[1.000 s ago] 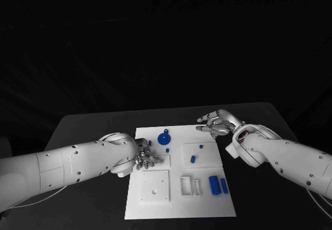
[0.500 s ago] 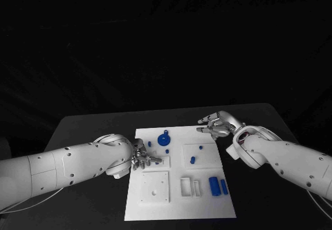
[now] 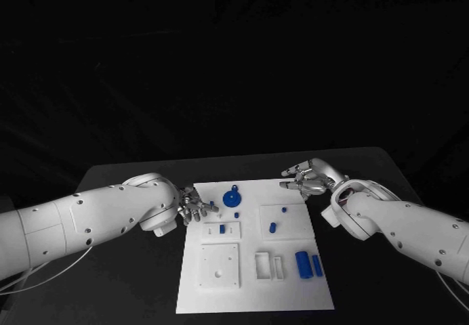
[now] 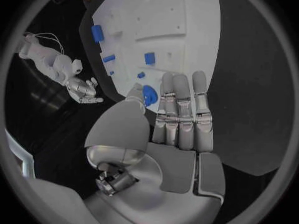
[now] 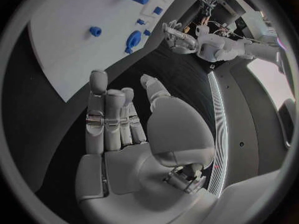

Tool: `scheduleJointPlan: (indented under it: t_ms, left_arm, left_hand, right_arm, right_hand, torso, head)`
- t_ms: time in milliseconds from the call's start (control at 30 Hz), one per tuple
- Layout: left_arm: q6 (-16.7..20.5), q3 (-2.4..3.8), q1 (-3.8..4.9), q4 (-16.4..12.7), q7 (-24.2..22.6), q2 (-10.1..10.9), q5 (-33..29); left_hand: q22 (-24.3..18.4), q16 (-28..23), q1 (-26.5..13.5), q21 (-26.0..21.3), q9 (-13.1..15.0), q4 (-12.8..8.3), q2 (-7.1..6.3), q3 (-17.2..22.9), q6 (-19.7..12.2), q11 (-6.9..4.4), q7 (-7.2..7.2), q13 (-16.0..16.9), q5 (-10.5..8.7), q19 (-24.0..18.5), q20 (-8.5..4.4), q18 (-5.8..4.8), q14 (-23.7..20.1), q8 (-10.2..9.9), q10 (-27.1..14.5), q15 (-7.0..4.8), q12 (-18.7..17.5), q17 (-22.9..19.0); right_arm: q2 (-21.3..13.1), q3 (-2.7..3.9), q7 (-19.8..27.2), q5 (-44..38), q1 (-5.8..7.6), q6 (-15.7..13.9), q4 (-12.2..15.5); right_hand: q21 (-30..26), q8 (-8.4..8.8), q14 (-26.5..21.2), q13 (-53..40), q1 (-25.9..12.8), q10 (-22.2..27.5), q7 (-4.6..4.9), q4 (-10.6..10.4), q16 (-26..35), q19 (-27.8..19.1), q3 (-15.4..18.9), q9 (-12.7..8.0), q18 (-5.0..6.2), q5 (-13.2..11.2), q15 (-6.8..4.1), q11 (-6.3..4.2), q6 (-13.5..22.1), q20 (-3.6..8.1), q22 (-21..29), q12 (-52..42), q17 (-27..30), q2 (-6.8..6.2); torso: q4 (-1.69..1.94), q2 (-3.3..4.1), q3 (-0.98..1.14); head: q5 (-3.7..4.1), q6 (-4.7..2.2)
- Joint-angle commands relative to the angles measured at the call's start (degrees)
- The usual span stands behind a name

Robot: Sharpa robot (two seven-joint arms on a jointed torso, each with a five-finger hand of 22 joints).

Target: Assemble the parts on the task board

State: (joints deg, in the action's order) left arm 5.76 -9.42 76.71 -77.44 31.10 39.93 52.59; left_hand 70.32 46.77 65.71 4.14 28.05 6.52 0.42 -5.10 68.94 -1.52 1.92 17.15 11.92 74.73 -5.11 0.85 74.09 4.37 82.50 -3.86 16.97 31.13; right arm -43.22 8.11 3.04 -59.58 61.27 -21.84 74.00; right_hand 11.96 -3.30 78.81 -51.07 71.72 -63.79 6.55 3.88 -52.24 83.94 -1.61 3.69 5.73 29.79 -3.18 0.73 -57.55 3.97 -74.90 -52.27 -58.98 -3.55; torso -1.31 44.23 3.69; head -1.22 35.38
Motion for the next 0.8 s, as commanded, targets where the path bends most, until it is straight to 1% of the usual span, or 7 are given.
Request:
scheduleJointPlan:
  t_ms: [33, 200, 333, 433, 500, 600, 800]
  left_arm:
    - [-4.1, 0.16, 1.11, 1.6, -2.0, -0.3, -3.3]
    - [-6.9, 0.30, 2.13, 5.1, -2.7, -2.0, -3.5]
    - [-7.7, 0.36, 2.49, 7.7, -2.9, -3.4, -2.6]
    - [-8.4, 0.40, 2.72, 9.7, -3.2, -4.5, -1.8]
    - [-8.9, 0.41, 2.80, 10.8, -3.4, -5.2, -1.3]
    - [-10.3, 0.41, 2.90, 13.2, -4.0, -6.6, -0.1]
    - [-11.5, 0.34, 2.85, 17.0, -5.1, -9.2, 1.6]
  left_hand:
    - [-0.9, -0.7, 3.3, -0.1, -2.5, -3.4, 0.59, -0.5, -0.3, 0.02, -0.10, -0.6, 3.15, -0.4, 0.22, 0.06, -0.6, -0.2, -0.4, 0.09, -0.6, -0.4]
    - [-1.8, -0.9, 2.3, 0.0, -4.8, -3.6, 1.45, -1.9, -0.1, 0.06, -0.04, -1.1, 6.52, -0.5, 0.27, 0.04, -0.7, 0.1, -0.5, 0.17, -0.9, -0.5]
    - [-2.1, -0.4, 0.6, 0.1, -2.4, -2.9, 0.50, -3.2, -0.2, 0.00, -0.43, -1.1, 8.49, -0.5, 0.22, -0.07, -0.9, 1.8, -0.6, 0.12, -0.6, -0.3]
    - [-1.3, 2.2, -0.6, 0.4, 8.6, -1.5, -0.53, -2.8, -5.0, -0.38, -0.72, 1.0, 8.51, -0.6, -0.02, -0.35, -1.8, 9.5, -1.8, -0.05, 2.6, 1.0]
    - [-0.7, 3.5, -0.9, 0.7, 11.5, -1.1, -0.73, -2.7, -6.1, -0.46, -1.08, 2.0, 8.80, -0.6, -0.13, -0.41, -2.0, 12.5, -2.4, -0.20, 4.2, 1.5]
    - [1.7, 6.8, -1.6, 1.3, 19.6, 0.5, -1.03, -2.0, -9.9, -0.86, -1.76, 4.3, 8.57, -0.8, -0.46, -0.61, -2.9, 20.9, -4.2, -0.55, 8.8, 2.3]
    - [5.1, 10.8, -3.4, 1.5, 22.9, 5.2, -3.51, 0.6, -12.1, -1.24, -2.25, 6.0, 7.02, -0.8, -0.74, -0.72, -3.8, 27.5, -6.3, -0.86, 14.3, 1.8]
  right_arm:
    - [0.1, 0.02, 0.4, 0.3, -0.06, 0.3, -0.1]
    - [0.1, 0.03, 0.4, 0.4, -0.06, 0.3, -0.3]
    - [0.2, 0.03, 0.4, 0.4, -0.06, 0.3, -0.3]
    - [0.3, 0.03, 0.4, 0.4, -0.06, 0.3, -0.3]
    - [0.3, 0.03, 0.3, 0.4, -0.06, 0.3, -0.3]
    - [0.4, 0.04, 0.3, 0.4, -0.06, 0.3, -0.2]
    - [0.5, 0.06, 0.3, 0.4, -0.06, 0.3, -0.2]
  right_hand:
    - [-0.3, -0.28, -0.2, 0.1, -0.5, 0.5, 0.27, 0.4, 0.2, 1.4, 0.1, 0.1, 0.40, 0.2, 0.01, -0.06, 0.3, 0.23, -1.4, 0.0, 0.0, -0.01]
    - [-0.4, -0.29, -0.2, 0.1, -0.6, 0.5, 0.26, 0.3, 0.2, 1.4, 0.0, 0.1, 0.40, 0.3, 0.00, -0.07, 0.2, 0.24, -1.4, 0.0, 0.1, -0.02]
    - [-0.3, -0.28, -0.2, 0.1, -0.6, 0.4, 0.26, 0.3, 0.2, 1.5, -0.1, 0.1, 0.40, 0.4, -0.01, -0.08, 0.2, 0.25, -1.4, 0.0, 0.1, -0.02]
    - [-0.4, -0.29, -0.2, 0.1, -0.5, 0.5, 0.25, 0.3, 0.2, 1.4, -0.1, 0.1, 0.40, 0.6, -0.01, -0.09, 0.2, 0.25, -1.4, 0.0, 0.1, -0.04]
    - [-0.4, -0.29, -0.2, 0.1, -0.5, 0.5, 0.25, 0.3, 0.2, 1.4, -0.1, 0.1, 0.40, 0.6, -0.01, -0.09, 0.2, 0.25, -1.4, 0.0, 0.1, -0.04]
    - [-0.3, -0.28, -0.2, 0.1, -0.5, 0.5, 0.26, 0.3, 0.2, 1.5, -0.1, 0.1, 0.39, 0.7, -0.01, -0.08, 0.2, 0.25, -1.4, 0.0, 0.1, -0.07]
    - [-0.3, -0.27, -0.2, 0.1, -0.6, 0.5, 0.32, 0.4, 0.1, 1.5, -0.2, 0.0, 0.40, 0.8, 0.01, -0.06, 0.5, 0.25, -1.5, 0.0, 0.1, -0.12]
  torso:
    - [-0.10, 0.05, 0.01]
    - [-0.08, 0.12, -0.01]
    - [-0.26, 0.24, 0.03]
    - [-0.33, 0.27, 0.02]
    - [-0.35, 0.30, 0.04]
    - [-0.34, 0.34, 0.10]
    - [-0.35, 0.37, -0.01]
  head:
    - [-0.06, -0.27]
    - [-0.05, -0.29]
    - [-0.11, -0.40]
    - [-0.08, -0.40]
    - [-0.14, -0.40]
    - [-0.14, -0.49]
    - [-0.06, -0.44]
